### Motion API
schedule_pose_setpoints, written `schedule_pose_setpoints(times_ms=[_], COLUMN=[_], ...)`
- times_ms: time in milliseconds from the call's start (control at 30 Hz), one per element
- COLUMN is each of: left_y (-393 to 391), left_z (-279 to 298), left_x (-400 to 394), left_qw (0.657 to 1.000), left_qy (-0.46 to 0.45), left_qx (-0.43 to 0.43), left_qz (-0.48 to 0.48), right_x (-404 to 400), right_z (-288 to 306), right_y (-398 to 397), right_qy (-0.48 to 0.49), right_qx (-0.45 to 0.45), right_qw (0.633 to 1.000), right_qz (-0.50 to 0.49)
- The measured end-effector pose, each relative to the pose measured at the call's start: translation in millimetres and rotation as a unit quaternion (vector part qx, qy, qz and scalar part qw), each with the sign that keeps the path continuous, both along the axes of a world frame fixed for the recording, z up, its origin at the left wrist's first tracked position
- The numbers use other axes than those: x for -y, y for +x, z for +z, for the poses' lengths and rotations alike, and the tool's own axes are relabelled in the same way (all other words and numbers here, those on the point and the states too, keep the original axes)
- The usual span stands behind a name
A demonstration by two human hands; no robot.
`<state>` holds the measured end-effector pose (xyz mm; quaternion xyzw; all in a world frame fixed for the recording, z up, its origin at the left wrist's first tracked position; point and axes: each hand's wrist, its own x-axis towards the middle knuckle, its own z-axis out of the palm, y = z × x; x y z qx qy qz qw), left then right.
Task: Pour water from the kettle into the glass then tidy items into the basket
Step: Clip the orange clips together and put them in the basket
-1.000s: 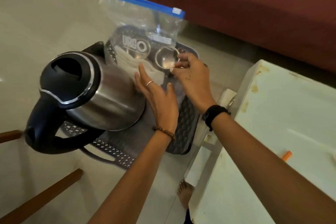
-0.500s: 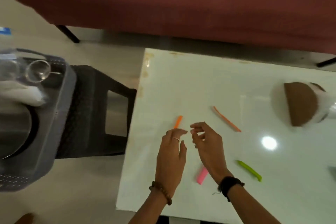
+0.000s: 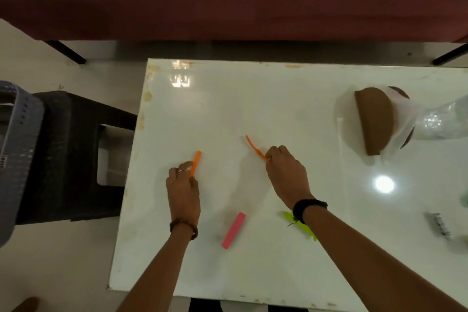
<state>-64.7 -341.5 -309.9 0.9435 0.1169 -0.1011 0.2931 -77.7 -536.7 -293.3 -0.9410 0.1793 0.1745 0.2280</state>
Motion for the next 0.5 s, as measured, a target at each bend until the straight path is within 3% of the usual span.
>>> schedule_pose_setpoints(times_ms=[100,167,300,500], left_y=[0.5,0.2,3.5,18.3], left_z=[17.5,30.6,62.3,110.7], left_x=[4.8,2.5,-24.4,-132.9], left_qw=[0.971,0.947,0.917,0.893], left_qy=[-0.197,-0.268,-0.334,-0.335], left_qx=[-0.016,-0.021,-0.013,0.079], left_qz=[0.138,0.175,0.216,0.289], right_x=[-17.2,-39.5,-100.1,-242.2], right_z=[16.4,32.7,61.5,92.7], right_y=[-0.9,-2.2,2.2,34.0], right_qy=[0.078,0.137,0.284,0.401], right_qx=[0.007,0.029,0.048,0.066], right_qw=[0.996,0.988,0.951,0.911], right_qz=[-0.039,-0.064,-0.111,-0.065])
